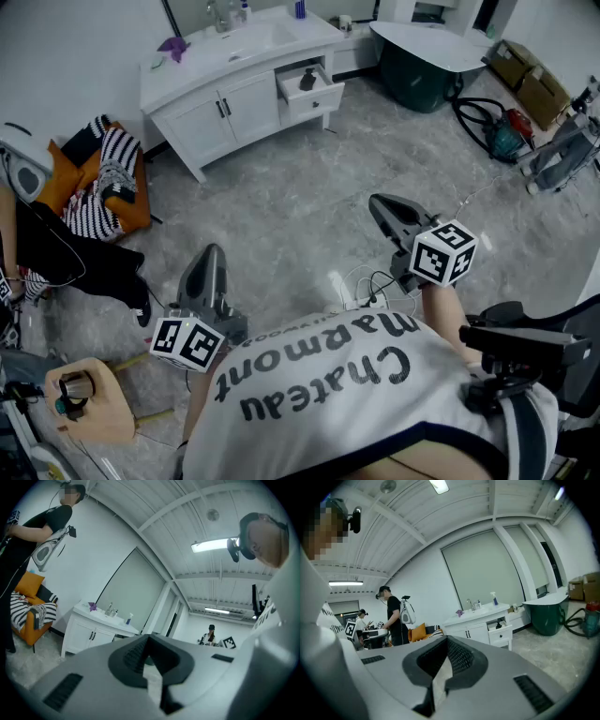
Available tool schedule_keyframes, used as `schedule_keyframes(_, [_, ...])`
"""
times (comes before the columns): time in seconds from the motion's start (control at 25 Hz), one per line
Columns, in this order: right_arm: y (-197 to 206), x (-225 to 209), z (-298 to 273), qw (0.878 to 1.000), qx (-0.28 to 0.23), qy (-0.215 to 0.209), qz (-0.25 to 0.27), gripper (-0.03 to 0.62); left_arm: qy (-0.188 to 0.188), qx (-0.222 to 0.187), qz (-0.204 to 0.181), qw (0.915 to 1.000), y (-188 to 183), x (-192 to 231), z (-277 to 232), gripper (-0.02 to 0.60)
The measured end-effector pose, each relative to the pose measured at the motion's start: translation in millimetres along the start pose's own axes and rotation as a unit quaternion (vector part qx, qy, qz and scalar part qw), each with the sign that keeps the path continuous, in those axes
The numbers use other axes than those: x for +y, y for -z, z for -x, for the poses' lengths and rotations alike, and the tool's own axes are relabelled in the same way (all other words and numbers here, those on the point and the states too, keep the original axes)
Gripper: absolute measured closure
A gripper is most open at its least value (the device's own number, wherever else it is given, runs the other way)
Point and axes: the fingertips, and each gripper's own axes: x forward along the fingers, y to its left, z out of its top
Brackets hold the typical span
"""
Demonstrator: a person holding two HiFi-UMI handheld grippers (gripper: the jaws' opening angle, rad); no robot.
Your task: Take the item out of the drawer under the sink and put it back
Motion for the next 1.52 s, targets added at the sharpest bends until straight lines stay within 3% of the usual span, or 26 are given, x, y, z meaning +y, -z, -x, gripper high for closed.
schedule_keyframes(0.44, [-2.3, -1.1, -1.2, 1.0, -0.003, -0.005, -0.007, 0.583, -0.007, 0.0, 0.002, 1.0, -0.6, 4.2, 2.7, 0.572])
schedule_keyframes(0.64, [-5.7, -12.2, 3.6, 0.999, -0.028, -0.015, -0.039, 0.583, 0.006, -0.006, 0.011, 0.9999, 6.5, -6.1, -0.5, 0.572])
schedule_keyframes(0.76, [-11.9, -25.1, 4.5, 0.998, -0.035, -0.017, -0.045, 0.583, 0.006, -0.01, 0.015, 0.9998, 4.8, -11.1, -10.2, 0.572])
schedule_keyframes(0.96, [-16.3, -49.6, 2.4, 0.999, -0.029, -0.014, -0.034, 0.583, 0.0, 0.007, -0.019, 0.9998, 9.1, -16.9, -36.5, 0.572])
schedule_keyframes(1.2, [-19.8, -87.7, 9.5, 1.0, -0.015, -0.005, -0.012, 0.583, 0.003, -0.007, -0.003, 1.0, 10.5, -33.6, -79.8, 0.572])
schedule_keyframes(1.52, [-22.2, -131.4, 25.3, 0.999, -0.027, 0.004, -0.03, 0.583, 0.004, -0.008, 0.015, 0.9998, 29.8, -51.9, -110.6, 0.572])
